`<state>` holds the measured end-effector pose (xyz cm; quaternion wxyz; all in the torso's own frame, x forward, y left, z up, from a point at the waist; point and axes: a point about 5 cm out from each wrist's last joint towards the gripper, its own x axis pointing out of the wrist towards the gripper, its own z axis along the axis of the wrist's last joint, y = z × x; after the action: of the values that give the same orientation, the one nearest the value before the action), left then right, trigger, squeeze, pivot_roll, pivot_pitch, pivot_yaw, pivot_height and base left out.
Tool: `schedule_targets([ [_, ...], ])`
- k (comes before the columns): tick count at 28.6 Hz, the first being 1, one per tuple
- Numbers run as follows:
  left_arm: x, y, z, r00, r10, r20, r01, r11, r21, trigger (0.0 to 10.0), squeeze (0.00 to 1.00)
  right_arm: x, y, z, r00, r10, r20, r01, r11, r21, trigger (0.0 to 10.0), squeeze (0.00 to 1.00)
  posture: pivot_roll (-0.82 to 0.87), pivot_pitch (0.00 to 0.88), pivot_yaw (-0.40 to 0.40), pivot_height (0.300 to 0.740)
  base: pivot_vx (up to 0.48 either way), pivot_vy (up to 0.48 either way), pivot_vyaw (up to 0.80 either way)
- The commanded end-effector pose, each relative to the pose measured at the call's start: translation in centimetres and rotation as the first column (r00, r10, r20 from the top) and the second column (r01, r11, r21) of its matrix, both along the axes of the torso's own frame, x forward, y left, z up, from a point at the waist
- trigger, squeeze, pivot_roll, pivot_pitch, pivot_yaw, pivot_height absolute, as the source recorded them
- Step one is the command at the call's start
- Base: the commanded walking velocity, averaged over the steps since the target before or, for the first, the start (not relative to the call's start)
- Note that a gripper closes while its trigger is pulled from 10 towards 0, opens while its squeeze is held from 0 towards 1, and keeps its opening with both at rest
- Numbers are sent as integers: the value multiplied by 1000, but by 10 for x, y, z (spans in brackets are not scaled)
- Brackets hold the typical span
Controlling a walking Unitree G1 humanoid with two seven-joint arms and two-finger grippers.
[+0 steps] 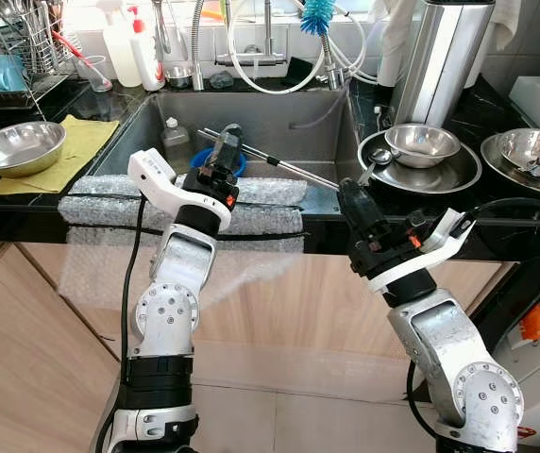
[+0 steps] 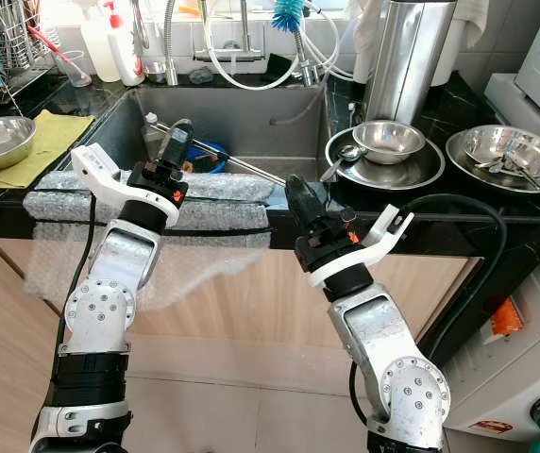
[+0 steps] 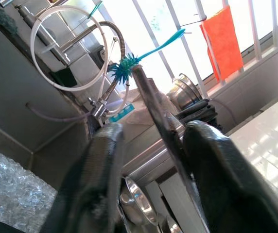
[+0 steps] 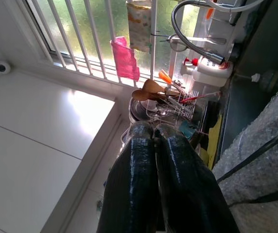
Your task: Kitchen organization
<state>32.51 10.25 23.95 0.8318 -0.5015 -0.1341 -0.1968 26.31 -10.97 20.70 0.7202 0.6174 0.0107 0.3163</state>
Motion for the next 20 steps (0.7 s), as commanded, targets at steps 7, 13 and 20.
schedule_targets([
  [7, 1, -5, 9, 1000, -2, 16, 2, 999, -36, 0, 0, -9, 12, 8, 999, 44, 19, -45, 998, 41, 10000, 0, -44, 72, 59, 740, 0, 0, 0],
  [13, 1, -5, 10, 1000, 3, 19, -2, 999, -41, 0, 0, -10, 14, 6, 999, 45, 6, -46, 998, 38, 10000, 0, -39, 81, 58, 740, 0, 0, 0],
  [20, 1, -5, 12, 1000, 4, 22, -3, 999, -48, 0, 0, -7, 15, 1, 1000, 12, -20, -11, 1000, 26, 10000, 0, -34, 86, 60, 740, 0, 0, 0],
])
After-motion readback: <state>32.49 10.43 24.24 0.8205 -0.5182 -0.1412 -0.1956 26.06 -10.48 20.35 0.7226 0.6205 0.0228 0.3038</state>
